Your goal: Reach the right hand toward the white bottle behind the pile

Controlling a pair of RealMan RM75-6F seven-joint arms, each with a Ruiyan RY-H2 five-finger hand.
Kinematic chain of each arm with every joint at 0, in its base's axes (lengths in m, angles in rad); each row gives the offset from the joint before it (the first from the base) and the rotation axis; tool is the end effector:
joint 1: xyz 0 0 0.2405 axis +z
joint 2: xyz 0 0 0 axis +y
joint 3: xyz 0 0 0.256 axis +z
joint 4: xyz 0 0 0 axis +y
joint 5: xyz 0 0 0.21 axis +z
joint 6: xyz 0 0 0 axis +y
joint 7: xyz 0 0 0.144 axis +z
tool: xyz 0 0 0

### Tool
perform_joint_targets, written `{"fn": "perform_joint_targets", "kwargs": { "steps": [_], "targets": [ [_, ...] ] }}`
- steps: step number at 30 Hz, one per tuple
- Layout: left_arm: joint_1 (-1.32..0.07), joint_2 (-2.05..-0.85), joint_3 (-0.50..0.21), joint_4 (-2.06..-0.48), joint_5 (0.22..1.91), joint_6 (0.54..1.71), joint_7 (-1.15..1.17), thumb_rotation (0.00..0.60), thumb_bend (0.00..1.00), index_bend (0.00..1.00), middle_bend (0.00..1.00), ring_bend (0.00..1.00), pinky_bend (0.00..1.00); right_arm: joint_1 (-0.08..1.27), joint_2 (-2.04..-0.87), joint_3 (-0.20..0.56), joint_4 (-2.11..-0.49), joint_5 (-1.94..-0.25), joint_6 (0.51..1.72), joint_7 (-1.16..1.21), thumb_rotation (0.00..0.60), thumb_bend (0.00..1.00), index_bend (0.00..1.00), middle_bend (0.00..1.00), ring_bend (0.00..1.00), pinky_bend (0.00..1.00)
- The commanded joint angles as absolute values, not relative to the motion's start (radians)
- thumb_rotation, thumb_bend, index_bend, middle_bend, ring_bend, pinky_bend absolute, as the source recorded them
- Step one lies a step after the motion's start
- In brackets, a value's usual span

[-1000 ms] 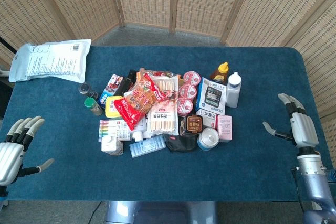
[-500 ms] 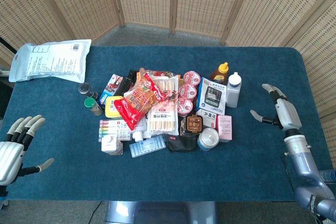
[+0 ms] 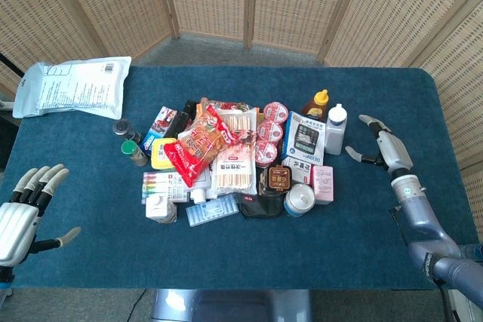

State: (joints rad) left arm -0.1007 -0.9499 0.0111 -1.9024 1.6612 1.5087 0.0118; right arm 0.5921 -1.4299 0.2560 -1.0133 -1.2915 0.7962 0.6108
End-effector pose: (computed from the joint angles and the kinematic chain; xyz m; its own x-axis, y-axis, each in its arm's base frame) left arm -0.2437 0.1662 0.1746 0.3066 0.0407 0.9510 0.9380 -0.1827 -0.2946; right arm -0.3017 -0.3941 0.0895 -0.0413 -0.2195 0.9747 -0.9985 0.0444 -0.0323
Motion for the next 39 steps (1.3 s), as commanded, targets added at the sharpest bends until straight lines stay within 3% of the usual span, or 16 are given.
{"fn": "perform_joint_targets", "kwargs": {
  "steps": [1,10,31,33,35,37,39],
  "targets": [
    [-0.104,-0.949,0.009,-1.912,1.659,1.502,0.024,0.520,0.22,0.00,0.00,0.00,0.00,0.626,-1.466,0.248,-0.955,-1.303,0.756,0.648,0.291,0.32,0.00,0.00,0.00,0.00],
    [-0.113,-0.947,0.002,-1.933,1.647,1.488,0.049,0.521,0.22,0.00,0.00,0.00,0.00,0.671,-1.518,0.239,-0.865,-1.319,0.718,0.700,0.271,0.32,0.00,0.00,0.00,0.00],
    [-0.088,-0.961,0.008,-1.925,1.628,1.512,0.051,0.518,0.22,0.00,0.00,0.00,0.00,0.787,-1.624,0.222,-0.674,-1.347,0.603,0.784,0.287,0.32,0.00,0.02,0.00,0.00],
    [-0.083,-0.962,0.009,-1.923,1.626,1.518,0.048,0.518,0.21,0.00,0.00,0.00,0.00,0.799,-1.638,0.229,-0.658,-1.339,0.594,0.790,0.339,0.31,0.00,0.10,0.00,0.00],
    [-0.078,-0.962,0.009,-1.919,1.625,1.523,0.044,0.518,0.22,0.00,0.00,0.00,0.00,0.807,-1.652,0.237,-0.643,-1.332,0.596,0.792,0.448,0.30,0.00,0.29,0.04,0.00],
    [-0.074,-0.964,0.010,-1.913,1.624,1.529,0.038,0.518,0.22,0.00,0.00,0.00,0.00,0.813,-1.665,0.245,-0.626,-1.322,0.598,0.788,0.537,0.29,0.00,0.45,0.18,0.00],
    [-0.070,-0.965,0.011,-1.907,1.621,1.531,0.032,0.519,0.22,0.00,0.00,0.00,0.00,0.815,-1.674,0.252,-0.616,-1.312,0.597,0.788,0.590,0.29,0.11,0.68,0.45,0.05]
  ]
}}
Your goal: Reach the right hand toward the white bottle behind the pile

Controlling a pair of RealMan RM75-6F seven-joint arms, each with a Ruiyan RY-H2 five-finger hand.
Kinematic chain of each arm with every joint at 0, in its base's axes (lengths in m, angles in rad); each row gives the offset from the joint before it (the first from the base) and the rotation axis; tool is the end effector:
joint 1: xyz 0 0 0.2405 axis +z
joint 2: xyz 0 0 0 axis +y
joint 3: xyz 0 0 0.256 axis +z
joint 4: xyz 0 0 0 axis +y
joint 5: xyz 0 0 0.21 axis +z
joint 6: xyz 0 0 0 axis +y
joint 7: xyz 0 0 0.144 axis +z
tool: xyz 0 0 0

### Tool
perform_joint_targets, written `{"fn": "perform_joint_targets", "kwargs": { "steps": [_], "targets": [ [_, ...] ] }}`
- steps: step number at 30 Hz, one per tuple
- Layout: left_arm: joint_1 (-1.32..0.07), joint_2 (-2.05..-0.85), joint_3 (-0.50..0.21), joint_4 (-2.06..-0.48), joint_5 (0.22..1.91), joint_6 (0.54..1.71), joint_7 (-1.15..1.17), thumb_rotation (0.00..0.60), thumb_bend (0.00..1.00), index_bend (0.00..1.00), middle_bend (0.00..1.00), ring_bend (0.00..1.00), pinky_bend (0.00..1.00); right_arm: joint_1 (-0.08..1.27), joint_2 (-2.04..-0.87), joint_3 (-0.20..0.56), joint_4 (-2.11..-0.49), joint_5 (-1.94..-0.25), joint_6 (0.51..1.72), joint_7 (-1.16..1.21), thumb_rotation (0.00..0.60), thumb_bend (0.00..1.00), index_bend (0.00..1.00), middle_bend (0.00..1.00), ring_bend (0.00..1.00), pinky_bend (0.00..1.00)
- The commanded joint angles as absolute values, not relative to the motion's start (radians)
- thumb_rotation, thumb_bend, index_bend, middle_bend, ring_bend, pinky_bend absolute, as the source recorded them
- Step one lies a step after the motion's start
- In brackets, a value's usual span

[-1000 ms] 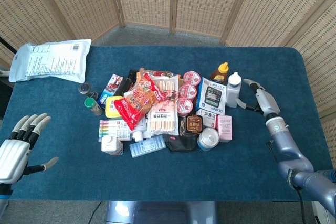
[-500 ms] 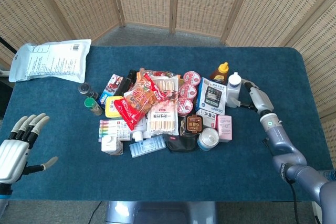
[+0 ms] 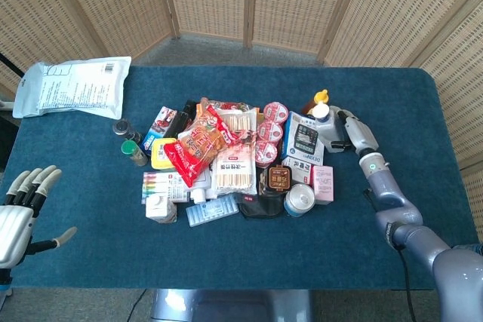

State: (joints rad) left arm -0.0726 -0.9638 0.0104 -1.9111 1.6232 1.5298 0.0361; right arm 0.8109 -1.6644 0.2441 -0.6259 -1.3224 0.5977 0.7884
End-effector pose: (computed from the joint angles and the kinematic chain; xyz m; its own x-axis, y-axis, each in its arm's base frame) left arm -0.2498 0.1601 0.1750 0.3025 0.0271 0.9528 0.9472 -0.1197 -0.2973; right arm -0.2705 -0.4572 0.0388 -0.0599 -0.2954 0.9535 -0.9969 0.0669 -0.0419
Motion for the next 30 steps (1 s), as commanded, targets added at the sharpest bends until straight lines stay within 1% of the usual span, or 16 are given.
{"fn": "perform_joint_targets", "kwargs": {
  "steps": [1,2,4,6,8,14,17,23,30],
  "targets": [
    [-0.070,-0.966,0.011,-1.904,1.620,1.531,0.029,0.519,0.22,0.00,0.00,0.00,0.00,0.814,-1.677,0.254,-0.612,-1.308,0.600,0.787,0.600,0.29,0.18,0.79,0.57,0.10],
    [-0.069,-0.967,0.011,-1.902,1.618,1.531,0.026,0.519,0.22,0.00,0.00,0.00,0.00,0.809,-1.680,0.255,-0.610,-1.306,0.607,0.785,0.600,0.30,0.26,0.89,0.68,0.19],
    [-0.070,-0.969,0.009,-1.896,1.616,1.530,0.019,0.519,0.22,0.00,0.00,0.00,0.00,0.795,-1.693,0.260,-0.598,-1.297,0.635,0.777,0.600,0.31,0.33,0.99,0.81,0.33],
    [-0.072,-0.971,0.008,-1.892,1.616,1.528,0.015,0.518,0.22,0.00,0.00,0.00,0.00,0.784,-1.696,0.268,-0.594,-1.287,0.656,0.779,0.600,0.31,0.36,1.00,0.89,0.42],
    [-0.075,-0.972,0.005,-1.888,1.617,1.525,0.012,0.517,0.22,0.00,0.00,0.00,0.00,0.770,-1.690,0.276,-0.598,-1.279,0.678,0.787,0.600,0.31,0.38,1.00,0.94,0.46],
    [-0.088,-0.977,-0.002,-1.884,1.619,1.511,0.009,0.518,0.22,0.00,0.00,0.00,0.00,0.725,-1.647,0.301,-0.650,-1.258,0.749,0.805,0.600,0.31,0.39,1.00,0.98,0.48],
    [-0.093,-0.979,-0.004,-1.885,1.622,1.506,0.010,0.518,0.22,0.00,0.00,0.00,0.00,0.702,-1.614,0.316,-0.703,-1.249,0.788,0.808,0.600,0.31,0.39,1.00,0.98,0.48],
    [-0.100,-0.985,-0.003,-1.887,1.628,1.498,0.013,0.519,0.22,0.00,0.00,0.00,0.00,0.659,-1.519,0.346,-0.866,-1.233,0.866,0.776,0.600,0.31,0.39,1.00,0.98,0.48],
    [-0.103,-0.990,0.001,-1.884,1.650,1.501,0.008,0.519,0.22,0.00,0.00,0.00,0.00,0.592,-1.379,0.379,-1.096,-1.209,0.963,0.695,0.600,0.31,0.39,1.00,0.98,0.48]
  ]
}}
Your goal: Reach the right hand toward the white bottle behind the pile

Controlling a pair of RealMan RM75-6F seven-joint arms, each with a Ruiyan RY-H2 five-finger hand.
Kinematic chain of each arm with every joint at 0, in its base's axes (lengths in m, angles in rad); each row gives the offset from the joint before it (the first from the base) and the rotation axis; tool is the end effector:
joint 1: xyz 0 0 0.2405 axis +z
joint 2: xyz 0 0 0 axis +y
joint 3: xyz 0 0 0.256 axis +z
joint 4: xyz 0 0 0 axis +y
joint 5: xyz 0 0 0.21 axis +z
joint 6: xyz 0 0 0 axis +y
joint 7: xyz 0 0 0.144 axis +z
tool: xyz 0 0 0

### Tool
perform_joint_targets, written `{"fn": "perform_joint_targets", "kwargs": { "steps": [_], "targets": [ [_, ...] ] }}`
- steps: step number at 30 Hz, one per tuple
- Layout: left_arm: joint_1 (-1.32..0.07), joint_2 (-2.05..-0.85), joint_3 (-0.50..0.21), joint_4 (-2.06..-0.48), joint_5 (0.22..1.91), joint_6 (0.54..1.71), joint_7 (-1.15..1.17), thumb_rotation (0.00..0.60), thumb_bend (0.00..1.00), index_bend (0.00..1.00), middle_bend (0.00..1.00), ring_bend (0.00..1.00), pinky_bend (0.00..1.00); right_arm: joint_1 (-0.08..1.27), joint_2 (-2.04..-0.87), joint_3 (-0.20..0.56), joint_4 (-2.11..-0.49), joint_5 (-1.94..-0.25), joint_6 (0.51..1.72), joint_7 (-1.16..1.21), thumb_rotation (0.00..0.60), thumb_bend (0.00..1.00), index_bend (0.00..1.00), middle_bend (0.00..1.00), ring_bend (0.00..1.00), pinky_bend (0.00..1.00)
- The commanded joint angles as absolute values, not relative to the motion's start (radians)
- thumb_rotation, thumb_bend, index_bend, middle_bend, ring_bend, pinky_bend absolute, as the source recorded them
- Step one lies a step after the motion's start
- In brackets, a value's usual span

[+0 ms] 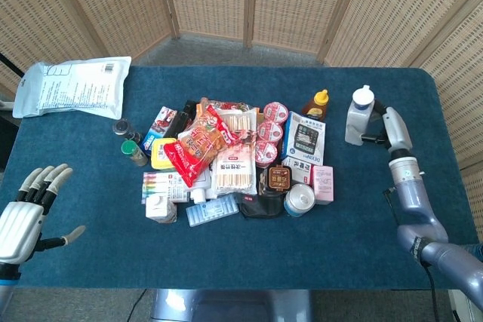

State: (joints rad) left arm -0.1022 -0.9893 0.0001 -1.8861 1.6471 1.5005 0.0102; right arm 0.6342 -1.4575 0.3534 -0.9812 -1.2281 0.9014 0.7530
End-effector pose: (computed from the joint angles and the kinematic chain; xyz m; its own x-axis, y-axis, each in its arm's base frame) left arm -0.2453 0.1691 0.1659 0.2830 0.0407 0.9583 0.9463 -0.1744 -0.2721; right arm -0.2736 -0.4230 0.1161 -0.2694 -0.0326 0.9625 -0.9627 -0.0185 -0.2701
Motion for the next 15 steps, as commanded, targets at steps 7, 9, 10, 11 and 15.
{"fn": "perform_joint_targets", "kwargs": {
  "steps": [7,9,10,11,15],
  "targets": [
    [-0.112,-0.999,-0.002,-1.862,1.657,1.498,-0.019,0.520,0.22,0.00,0.00,0.00,0.00,0.547,-1.266,0.428,-1.324,-1.172,1.042,0.624,0.600,0.32,0.39,1.00,0.99,0.48],
    [-0.115,-1.003,-0.002,-1.853,1.656,1.493,-0.028,0.518,0.22,0.00,0.00,0.00,0.00,0.538,-1.236,0.444,-1.390,-1.159,1.058,0.606,0.600,0.32,0.40,1.00,1.00,0.48],
    [-0.117,-1.005,-0.002,-1.849,1.656,1.492,-0.031,0.518,0.22,0.00,0.00,0.00,0.00,0.535,-1.225,0.450,-1.416,-1.155,1.064,0.597,0.600,0.32,0.40,1.00,1.00,0.48],
    [-0.118,-1.007,-0.002,-1.845,1.655,1.491,-0.034,0.519,0.22,0.00,0.00,0.00,0.00,0.534,-1.214,0.455,-1.439,-1.152,1.070,0.586,0.600,0.32,0.40,1.00,1.00,0.48],
    [-0.119,-1.016,-0.002,-1.827,1.652,1.490,-0.051,0.519,0.22,0.00,0.00,0.00,0.00,0.536,-1.177,0.468,-1.525,-1.146,1.081,0.536,0.600,0.32,0.41,1.00,1.00,0.48]
  ]
}}
